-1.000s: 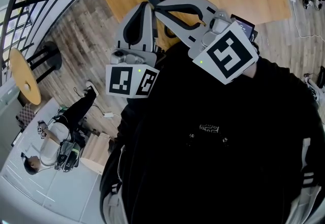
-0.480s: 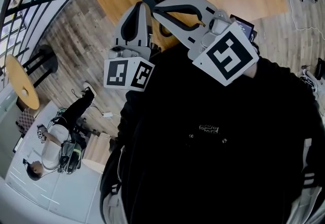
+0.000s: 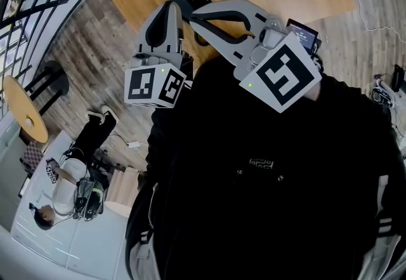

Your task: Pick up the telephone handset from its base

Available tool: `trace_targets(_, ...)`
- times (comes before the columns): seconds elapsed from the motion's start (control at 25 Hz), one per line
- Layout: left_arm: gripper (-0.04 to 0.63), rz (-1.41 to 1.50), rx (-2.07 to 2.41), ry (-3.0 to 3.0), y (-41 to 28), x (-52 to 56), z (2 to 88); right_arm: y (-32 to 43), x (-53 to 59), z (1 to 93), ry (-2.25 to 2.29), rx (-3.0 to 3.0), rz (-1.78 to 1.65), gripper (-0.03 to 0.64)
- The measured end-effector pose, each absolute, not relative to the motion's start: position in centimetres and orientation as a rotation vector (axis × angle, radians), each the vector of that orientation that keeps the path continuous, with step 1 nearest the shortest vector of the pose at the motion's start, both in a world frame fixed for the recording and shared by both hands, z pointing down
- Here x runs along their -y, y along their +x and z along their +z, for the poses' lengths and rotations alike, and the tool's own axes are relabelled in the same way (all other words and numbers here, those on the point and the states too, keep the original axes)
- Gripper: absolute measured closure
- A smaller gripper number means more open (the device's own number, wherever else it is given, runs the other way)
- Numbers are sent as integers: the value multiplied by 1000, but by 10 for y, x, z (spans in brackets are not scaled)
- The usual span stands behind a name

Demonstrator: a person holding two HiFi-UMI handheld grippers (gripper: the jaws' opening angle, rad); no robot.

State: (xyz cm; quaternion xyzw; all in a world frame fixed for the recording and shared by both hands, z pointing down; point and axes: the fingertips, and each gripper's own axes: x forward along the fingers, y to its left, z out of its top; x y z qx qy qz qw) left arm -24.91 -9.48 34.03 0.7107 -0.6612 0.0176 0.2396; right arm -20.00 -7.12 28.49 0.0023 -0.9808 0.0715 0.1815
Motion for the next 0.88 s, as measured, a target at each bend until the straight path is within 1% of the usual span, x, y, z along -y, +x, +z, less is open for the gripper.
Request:
trace_targets(0.48, 599, 8, 1795, 1861, -275, 105, 373, -198, 64, 293, -30, 2736, 224, 600)
trace_targets(0.88, 591, -26, 1702, 1735, -290, 111, 429, -189, 67, 303, -13, 2708, 256, 600)
